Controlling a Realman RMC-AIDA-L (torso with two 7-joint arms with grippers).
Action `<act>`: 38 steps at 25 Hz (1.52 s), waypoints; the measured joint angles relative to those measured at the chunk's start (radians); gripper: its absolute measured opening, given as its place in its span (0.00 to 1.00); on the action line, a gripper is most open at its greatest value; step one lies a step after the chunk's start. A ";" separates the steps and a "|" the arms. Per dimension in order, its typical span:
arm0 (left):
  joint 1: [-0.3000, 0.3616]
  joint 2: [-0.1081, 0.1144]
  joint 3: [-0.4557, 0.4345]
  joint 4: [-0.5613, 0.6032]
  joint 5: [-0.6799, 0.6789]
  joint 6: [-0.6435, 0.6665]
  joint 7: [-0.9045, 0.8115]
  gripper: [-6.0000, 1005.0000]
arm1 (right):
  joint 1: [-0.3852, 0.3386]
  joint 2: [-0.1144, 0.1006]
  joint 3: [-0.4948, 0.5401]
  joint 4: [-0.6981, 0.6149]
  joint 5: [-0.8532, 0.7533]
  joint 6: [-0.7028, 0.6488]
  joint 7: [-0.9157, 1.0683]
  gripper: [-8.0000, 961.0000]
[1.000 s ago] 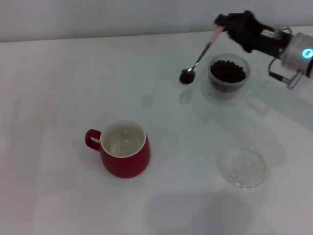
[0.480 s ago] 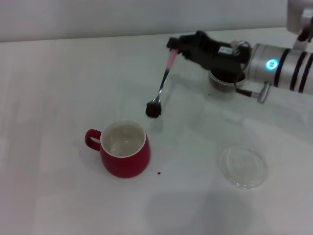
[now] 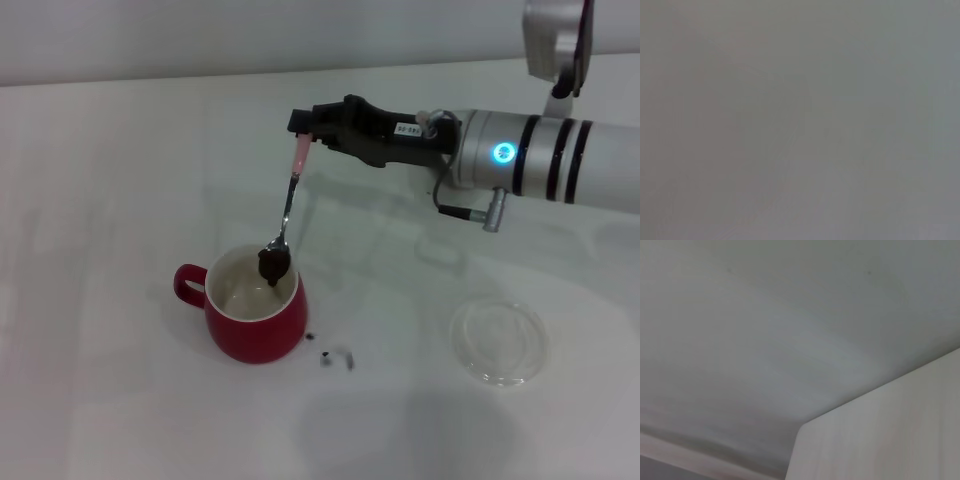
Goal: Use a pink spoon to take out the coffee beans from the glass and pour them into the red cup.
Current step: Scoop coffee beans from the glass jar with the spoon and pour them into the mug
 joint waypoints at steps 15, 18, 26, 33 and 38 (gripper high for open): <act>0.003 0.000 -0.003 0.000 -0.001 0.000 0.000 0.78 | -0.012 0.001 -0.160 -0.059 0.174 0.101 -0.240 0.24; 0.003 0.001 -0.003 -0.004 -0.002 0.000 0.000 0.78 | -0.013 0.001 -0.202 -0.062 0.265 0.099 -0.356 0.24; 0.003 0.002 -0.005 -0.006 -0.003 -0.002 0.000 0.79 | -0.036 0.001 -0.250 -0.096 0.328 0.087 -0.543 0.25; 0.003 0.002 -0.005 -0.008 -0.003 -0.008 0.000 0.79 | -0.089 0.001 -0.267 -0.161 0.340 0.033 -0.739 0.26; 0.001 0.002 -0.005 -0.008 -0.003 -0.012 0.000 0.79 | -0.110 -0.002 -0.281 -0.165 0.414 0.011 -0.836 0.27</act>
